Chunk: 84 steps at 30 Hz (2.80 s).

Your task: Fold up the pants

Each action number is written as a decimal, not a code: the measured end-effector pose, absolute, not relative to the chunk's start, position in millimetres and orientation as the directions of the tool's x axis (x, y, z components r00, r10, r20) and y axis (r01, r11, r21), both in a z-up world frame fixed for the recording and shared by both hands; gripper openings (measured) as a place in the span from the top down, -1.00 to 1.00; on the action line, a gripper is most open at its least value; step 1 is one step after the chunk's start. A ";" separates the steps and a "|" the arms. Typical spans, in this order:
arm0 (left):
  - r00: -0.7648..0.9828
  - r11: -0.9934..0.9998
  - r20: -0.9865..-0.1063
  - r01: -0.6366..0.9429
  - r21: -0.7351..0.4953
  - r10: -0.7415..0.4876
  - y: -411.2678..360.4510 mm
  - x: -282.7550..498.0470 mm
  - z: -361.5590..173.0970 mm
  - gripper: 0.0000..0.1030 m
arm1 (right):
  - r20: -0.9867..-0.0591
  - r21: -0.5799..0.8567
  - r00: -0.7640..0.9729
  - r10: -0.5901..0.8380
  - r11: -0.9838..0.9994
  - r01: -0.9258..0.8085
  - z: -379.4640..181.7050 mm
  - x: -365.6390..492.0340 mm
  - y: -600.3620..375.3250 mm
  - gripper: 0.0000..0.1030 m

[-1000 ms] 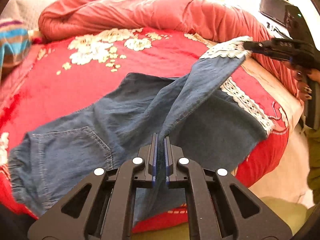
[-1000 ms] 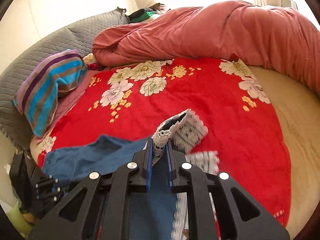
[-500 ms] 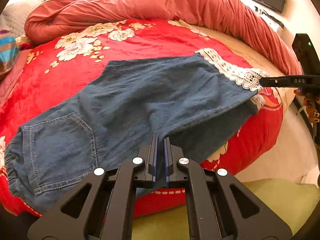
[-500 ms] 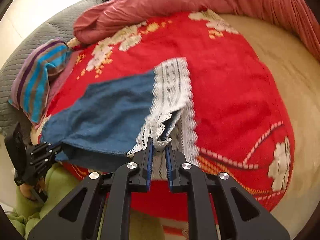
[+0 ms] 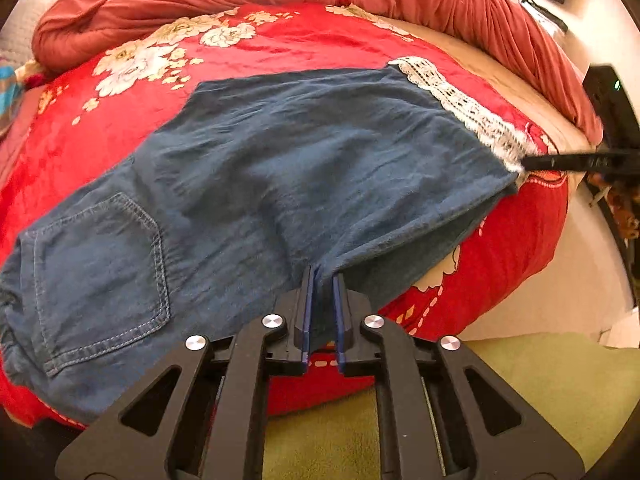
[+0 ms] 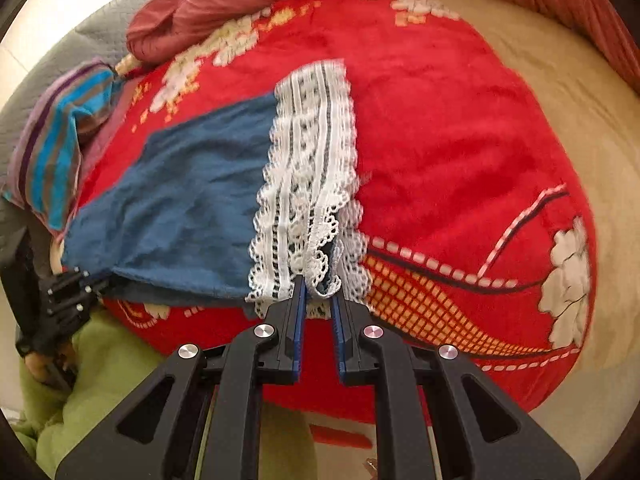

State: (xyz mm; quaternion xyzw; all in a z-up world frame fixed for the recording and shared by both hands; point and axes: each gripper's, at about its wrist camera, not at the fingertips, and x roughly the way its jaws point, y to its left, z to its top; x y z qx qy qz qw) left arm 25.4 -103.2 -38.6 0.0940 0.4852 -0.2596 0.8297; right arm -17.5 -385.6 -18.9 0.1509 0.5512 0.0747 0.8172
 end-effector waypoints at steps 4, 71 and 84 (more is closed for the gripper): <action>0.410 0.856 -0.841 0.505 -0.111 -0.352 -95.1 20.4 -29.9 0.55 | -0.843 0.351 0.450 0.296 0.935 0.043 -2.2 -20.0 -404.8 0.44; 0.588 0.992 -0.800 0.051 -0.116 -0.124 30.0 44.3 -7.3 -0.29 | -0.733 0.358 0.559 0.389 0.918 -0.169 17.9 14.3 -377.8 0.10; 0.622 0.981 -0.765 0.181 -0.067 -0.167 -27.1 93.1 38.5 -0.42 | -0.780 0.338 0.531 0.331 0.937 -0.087 3.0 141.5 -406.2 -0.06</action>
